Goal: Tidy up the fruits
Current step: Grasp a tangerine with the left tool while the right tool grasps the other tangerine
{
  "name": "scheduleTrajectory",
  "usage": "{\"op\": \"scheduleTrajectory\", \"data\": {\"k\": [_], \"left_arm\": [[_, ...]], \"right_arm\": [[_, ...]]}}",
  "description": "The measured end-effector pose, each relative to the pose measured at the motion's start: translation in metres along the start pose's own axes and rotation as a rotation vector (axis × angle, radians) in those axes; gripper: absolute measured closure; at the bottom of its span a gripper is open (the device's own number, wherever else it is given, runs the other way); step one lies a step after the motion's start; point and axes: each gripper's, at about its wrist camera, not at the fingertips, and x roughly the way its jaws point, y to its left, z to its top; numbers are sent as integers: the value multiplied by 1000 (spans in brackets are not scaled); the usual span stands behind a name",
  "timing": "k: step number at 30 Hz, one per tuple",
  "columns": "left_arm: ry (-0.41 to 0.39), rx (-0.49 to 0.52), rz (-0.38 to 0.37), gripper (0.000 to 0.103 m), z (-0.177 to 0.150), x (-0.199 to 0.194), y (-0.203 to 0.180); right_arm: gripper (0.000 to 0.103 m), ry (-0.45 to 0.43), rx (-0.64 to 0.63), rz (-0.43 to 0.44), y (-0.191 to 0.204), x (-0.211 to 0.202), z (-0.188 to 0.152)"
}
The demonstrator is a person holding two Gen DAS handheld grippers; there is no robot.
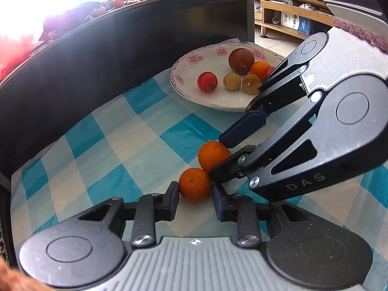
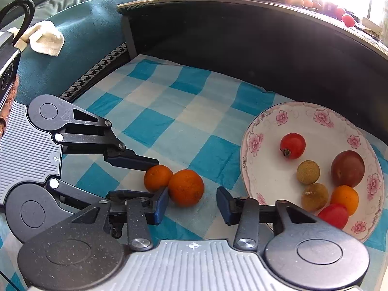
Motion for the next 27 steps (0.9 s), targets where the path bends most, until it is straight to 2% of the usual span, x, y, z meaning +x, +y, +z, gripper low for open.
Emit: {"op": "scheduleTrajectory", "data": {"k": [1,5,10,16,27], "left_arm": [[0,1,4,64,0,0,0],[1,-4,5,64,0,0,1],[2,-4,4,64,0,0,2],[-6,-4,1,65,3,0,1],[-2,21,-26,65,9,-3,-10]], "right_arm": [[76,-3,-4,-2,2,1,0],[77,6,5,-16,6,3,3],[77,37,96,24,-6,5,5],[78,56,102,19,-6,-1,5],[78,84,119,-67,-11,-22,-15]]}}
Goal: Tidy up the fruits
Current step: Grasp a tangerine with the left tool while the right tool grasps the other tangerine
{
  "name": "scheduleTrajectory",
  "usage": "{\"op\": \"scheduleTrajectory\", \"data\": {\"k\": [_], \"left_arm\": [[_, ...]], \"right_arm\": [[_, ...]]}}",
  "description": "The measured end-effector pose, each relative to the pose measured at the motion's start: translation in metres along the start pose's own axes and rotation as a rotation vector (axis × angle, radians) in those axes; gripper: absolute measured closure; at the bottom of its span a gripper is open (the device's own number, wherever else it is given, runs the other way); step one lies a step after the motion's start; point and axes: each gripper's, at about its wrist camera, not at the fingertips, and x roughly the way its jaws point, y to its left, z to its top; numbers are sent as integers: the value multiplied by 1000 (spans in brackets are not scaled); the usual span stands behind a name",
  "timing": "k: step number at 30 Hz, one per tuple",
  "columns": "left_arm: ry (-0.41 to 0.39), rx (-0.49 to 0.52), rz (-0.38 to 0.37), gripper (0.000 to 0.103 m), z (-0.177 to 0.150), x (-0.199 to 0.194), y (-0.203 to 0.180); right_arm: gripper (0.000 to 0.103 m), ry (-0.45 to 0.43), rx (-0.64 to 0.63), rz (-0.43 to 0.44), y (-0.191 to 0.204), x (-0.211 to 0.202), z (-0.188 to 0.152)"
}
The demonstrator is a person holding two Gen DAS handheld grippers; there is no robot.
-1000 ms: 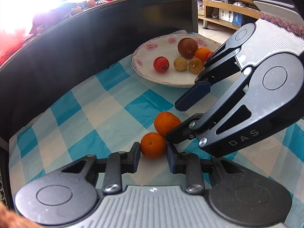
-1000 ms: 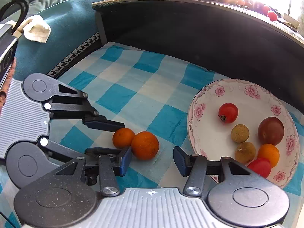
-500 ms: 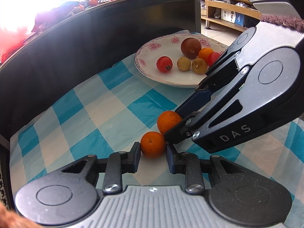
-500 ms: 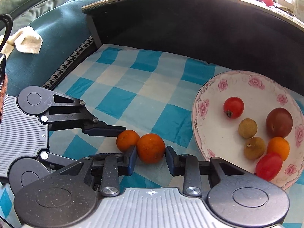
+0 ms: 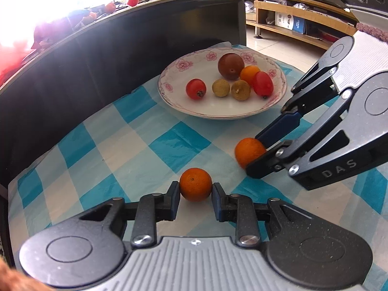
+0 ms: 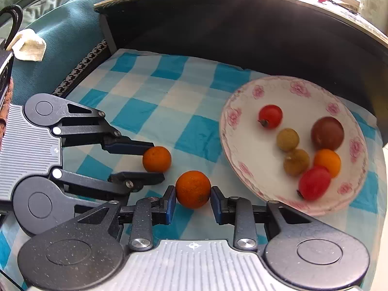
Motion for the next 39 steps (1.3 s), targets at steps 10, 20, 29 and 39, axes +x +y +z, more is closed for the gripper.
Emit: {"op": "scheduleTrajectory", "data": {"k": [10,20,29,39], "left_arm": [[47,69,-58,66,-3,-7,-23],[75,71,-59,65,-3,-8,-31],[71,52,-53,65,1,-4,-31],[66,52,-44,65,4,-4,-33]], "right_arm": [[78,38,50,-53,-8,-24,-31],[78,75,43,-91,-1,-32,-40],[77,58,42,-94,-2,-24,-34],[78,43,62,-81,-5,-27,-33]]}}
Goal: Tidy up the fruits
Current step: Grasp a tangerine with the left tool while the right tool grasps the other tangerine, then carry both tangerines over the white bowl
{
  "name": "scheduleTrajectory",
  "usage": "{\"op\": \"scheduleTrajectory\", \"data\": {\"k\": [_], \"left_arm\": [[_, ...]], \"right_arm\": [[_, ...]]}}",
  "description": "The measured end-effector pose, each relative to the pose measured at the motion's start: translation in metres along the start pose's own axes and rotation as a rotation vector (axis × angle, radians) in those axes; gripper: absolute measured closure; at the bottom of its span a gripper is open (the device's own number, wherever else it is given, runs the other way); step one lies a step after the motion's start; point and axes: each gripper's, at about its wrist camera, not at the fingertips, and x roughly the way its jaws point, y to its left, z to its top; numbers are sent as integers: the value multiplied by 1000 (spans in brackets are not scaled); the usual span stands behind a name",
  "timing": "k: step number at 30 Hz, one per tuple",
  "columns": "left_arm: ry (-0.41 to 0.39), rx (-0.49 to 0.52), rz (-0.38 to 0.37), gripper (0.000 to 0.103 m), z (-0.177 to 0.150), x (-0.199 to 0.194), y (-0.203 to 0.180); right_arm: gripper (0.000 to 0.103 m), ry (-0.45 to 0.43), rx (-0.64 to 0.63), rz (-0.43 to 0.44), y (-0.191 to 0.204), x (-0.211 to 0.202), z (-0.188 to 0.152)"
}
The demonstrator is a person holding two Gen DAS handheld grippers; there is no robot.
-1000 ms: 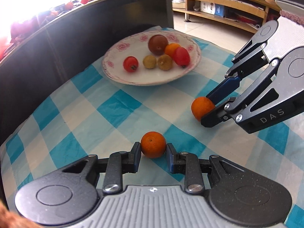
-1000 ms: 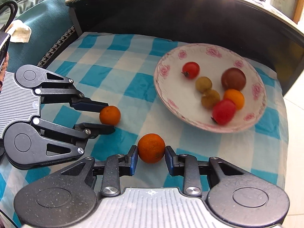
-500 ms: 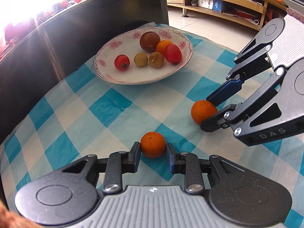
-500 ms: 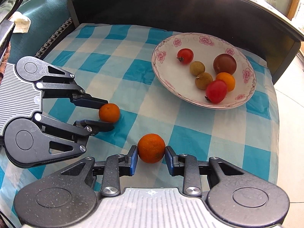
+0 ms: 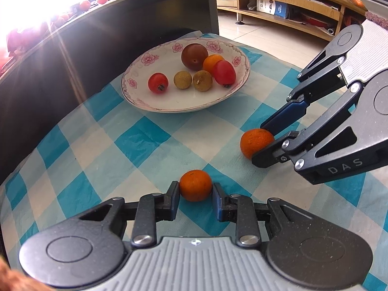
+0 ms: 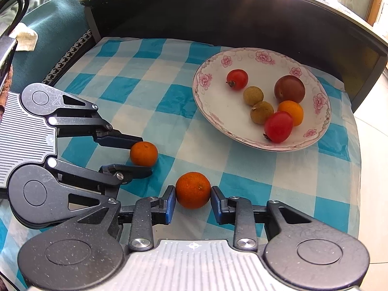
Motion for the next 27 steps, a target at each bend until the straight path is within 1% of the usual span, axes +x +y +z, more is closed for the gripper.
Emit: {"op": "scheduleTrajectory", "data": {"k": [9,13,20,27], "left_arm": [[-15,-22,26,65,8,-2,2],[-25,-27,24,65,12,-4,2],[-72,-65,38,65,26,-10,5],[-118,-77,52,65,44,-10,3]], "right_arm": [[78,-53,21,-21,-11,-12,4],[78,-69,24,-21,-15,-14,7],[78,-109,29,-38,-24,-20,12],[78,-149,19,-85,-29,-27,18]]}}
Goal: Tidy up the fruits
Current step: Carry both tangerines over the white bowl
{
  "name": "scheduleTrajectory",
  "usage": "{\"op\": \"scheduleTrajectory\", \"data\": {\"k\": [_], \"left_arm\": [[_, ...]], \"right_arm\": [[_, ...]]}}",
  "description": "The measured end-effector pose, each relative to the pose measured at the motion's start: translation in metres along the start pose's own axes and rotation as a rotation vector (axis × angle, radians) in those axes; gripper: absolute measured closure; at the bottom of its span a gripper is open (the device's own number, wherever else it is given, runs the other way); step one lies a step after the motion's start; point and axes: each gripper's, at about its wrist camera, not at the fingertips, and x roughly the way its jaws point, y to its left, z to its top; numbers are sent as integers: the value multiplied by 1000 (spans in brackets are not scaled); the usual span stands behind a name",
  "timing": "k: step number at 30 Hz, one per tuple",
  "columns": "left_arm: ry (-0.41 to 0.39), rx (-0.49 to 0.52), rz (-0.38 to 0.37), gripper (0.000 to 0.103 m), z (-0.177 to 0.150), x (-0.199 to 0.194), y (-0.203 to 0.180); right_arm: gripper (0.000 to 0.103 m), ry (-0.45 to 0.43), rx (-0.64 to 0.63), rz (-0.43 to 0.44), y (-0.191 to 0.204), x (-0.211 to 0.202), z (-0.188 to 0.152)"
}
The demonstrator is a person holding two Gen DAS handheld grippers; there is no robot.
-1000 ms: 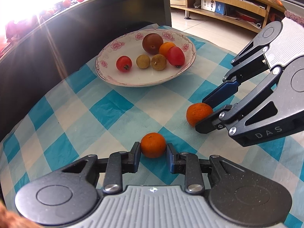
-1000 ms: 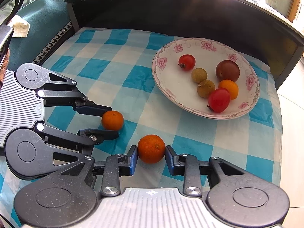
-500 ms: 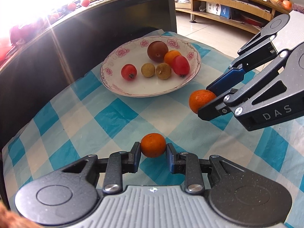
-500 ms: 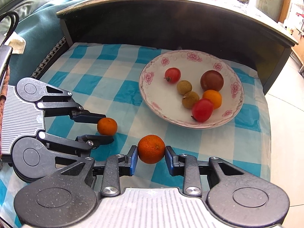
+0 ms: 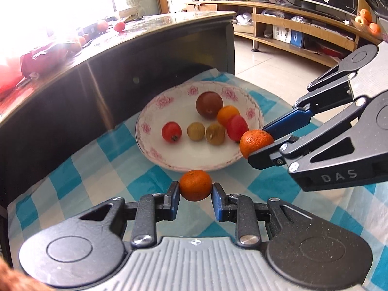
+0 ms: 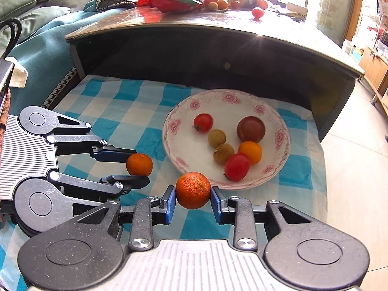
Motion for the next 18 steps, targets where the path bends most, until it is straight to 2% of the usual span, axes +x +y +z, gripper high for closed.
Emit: {"op": "scheduleTrajectory", "data": {"k": [18], "left_arm": [[-65,-33,64,65,43,26,5]], "right_arm": [[78,-59,51,-64,-29,11,24]]}}
